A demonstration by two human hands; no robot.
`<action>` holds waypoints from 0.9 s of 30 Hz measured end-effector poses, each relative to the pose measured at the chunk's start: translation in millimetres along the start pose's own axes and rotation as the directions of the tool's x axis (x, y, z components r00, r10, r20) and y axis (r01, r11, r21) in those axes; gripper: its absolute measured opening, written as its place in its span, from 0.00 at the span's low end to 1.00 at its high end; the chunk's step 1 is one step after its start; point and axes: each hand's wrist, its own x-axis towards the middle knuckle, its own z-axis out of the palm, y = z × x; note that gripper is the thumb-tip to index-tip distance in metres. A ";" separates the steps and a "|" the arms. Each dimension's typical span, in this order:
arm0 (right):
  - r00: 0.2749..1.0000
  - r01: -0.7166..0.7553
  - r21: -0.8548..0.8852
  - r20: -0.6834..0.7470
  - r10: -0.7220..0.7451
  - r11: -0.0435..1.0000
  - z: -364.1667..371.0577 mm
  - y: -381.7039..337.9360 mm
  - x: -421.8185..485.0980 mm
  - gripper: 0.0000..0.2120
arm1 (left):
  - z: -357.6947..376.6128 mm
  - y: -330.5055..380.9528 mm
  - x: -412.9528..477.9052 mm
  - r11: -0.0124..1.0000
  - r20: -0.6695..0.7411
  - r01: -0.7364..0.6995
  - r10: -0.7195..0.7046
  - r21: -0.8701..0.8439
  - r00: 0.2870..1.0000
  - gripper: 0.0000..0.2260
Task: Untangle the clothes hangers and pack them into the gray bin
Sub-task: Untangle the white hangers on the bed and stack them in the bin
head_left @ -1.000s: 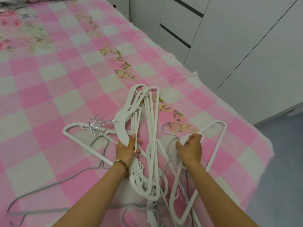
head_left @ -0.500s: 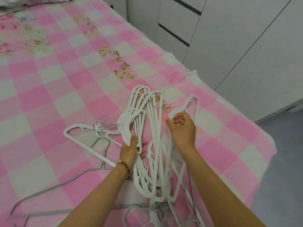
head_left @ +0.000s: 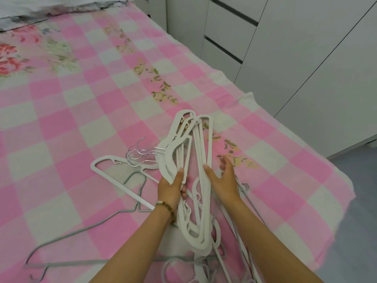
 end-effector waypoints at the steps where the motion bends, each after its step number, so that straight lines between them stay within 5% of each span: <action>1: 0.998 -0.043 0.071 0.053 0.039 0.997 1.7 -3.1 -4.4 0.33 | -0.9 3.6 -5.3 1.000 0.006 -0.012 0.012 -0.015 1.000 0.18; 6: 0.980 -0.090 0.405 0.198 0.008 0.910 -4.9 -41.9 -32.5 0.15 | -2.8 32.5 -44.2 0.985 0.169 -0.168 0.170 -0.027 0.971 0.14; 13: 0.973 0.202 0.436 -0.194 -0.127 0.877 -78.7 -59.8 -114.9 0.09 | 32.8 53.4 -131.8 0.931 0.381 -0.363 0.330 0.016 0.864 0.12; 20: 0.875 0.122 0.343 -0.480 0.062 0.931 -179.7 45.7 -217.7 0.15 | 93.3 -51.9 -238.6 0.963 0.588 -0.238 0.122 0.123 0.800 0.11; 27: 0.762 -0.063 0.409 -0.569 0.309 0.910 -242.1 220.4 -328.9 0.12 | 124.9 -216.7 -323.4 0.932 0.683 -0.035 -0.239 0.361 0.690 0.05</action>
